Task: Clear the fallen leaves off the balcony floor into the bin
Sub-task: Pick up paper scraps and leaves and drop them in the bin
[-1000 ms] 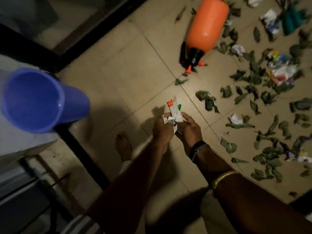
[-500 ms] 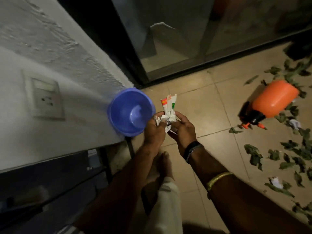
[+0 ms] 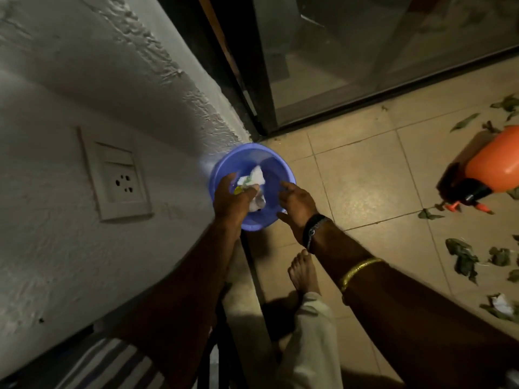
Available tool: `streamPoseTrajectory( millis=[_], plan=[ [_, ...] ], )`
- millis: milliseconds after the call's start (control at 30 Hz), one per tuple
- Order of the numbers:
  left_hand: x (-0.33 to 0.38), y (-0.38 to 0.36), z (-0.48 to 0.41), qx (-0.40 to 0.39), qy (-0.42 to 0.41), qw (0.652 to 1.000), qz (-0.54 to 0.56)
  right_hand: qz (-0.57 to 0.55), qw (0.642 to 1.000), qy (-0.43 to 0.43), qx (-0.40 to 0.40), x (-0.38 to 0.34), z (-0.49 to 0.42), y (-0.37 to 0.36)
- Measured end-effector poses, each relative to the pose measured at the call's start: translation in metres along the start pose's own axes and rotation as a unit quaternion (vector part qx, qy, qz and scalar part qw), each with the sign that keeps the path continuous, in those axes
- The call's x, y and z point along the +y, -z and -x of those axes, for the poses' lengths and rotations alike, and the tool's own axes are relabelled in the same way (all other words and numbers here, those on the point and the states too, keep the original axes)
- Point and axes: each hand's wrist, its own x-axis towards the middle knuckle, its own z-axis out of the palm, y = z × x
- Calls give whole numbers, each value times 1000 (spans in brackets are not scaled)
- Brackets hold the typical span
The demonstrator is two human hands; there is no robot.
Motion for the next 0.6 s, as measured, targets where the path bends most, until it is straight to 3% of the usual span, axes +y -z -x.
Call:
streamPoseTrajectory(
  millis=[233,400,600],
  plan=[
    [38,-38,39,14,-69,998,-3,-106,993,28,44,-19,47,38],
    [71,-91,110,-95,-76,990,71,-171,976,47,125,-25,86,99],
    [95,-187,195,-220,-78,972,28,-271,936,75,212,-21,129,209]
  ],
)
